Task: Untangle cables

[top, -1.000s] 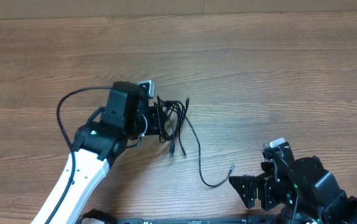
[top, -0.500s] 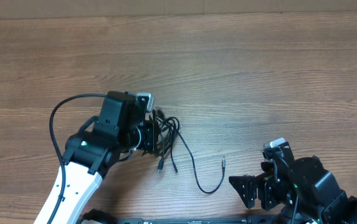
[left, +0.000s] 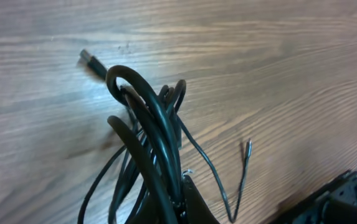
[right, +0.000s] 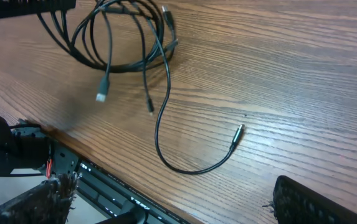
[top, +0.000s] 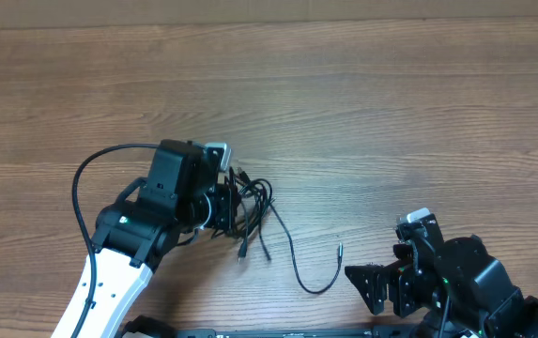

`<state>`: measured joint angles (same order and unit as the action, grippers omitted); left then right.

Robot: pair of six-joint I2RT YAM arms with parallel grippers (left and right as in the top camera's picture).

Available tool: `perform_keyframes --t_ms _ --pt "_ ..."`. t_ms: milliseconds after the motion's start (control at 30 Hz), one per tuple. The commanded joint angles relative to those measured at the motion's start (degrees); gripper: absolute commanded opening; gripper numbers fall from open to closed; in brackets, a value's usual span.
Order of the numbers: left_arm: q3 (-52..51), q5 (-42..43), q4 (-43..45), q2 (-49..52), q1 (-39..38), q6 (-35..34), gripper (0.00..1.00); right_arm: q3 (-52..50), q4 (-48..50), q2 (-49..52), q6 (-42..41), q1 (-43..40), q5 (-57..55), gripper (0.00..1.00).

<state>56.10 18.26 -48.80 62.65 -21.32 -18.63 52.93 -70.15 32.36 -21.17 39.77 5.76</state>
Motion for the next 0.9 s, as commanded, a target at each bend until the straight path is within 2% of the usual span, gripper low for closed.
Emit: perform_keyframes --t_ms 0,67,167,300,433,633,733,867 --pt "2.2 7.7 0.6 -1.3 0.2 7.3 0.04 1.1 0.1 -0.2 -0.3 -0.2 0.3 1.0" --pt "4.1 10.9 -1.1 -1.3 0.2 14.8 0.04 1.1 0.1 -0.2 -0.3 -0.2 0.3 1.0" --pt "8.0 6.7 -2.4 -1.3 0.2 17.4 0.04 1.1 0.1 -0.2 -0.3 -0.2 0.3 1.0" --pt "13.1 1.2 -0.7 -1.3 0.3 17.4 0.04 1.1 0.1 -0.2 -0.3 -0.2 0.3 1.0" --pt "14.3 1.1 1.9 -1.3 0.3 17.4 0.04 1.1 0.1 -0.2 0.6 -0.2 -0.4 1.0" --pt "14.1 1.2 -1.9 -1.2 0.3 15.9 0.04 1.1 0.7 -0.2 0.6 -0.2 -0.6 1.0" --pt "14.1 1.2 -3.2 -1.2 0.3 12.1 0.04 1.1 2.4 -0.2 0.6 -0.2 -0.6 1.0" --pt "14.1 1.3 -4.2 -1.2 0.2 11.7 0.04 1.1 4.7 -0.2 0.5 -0.2 -0.6 1.0"
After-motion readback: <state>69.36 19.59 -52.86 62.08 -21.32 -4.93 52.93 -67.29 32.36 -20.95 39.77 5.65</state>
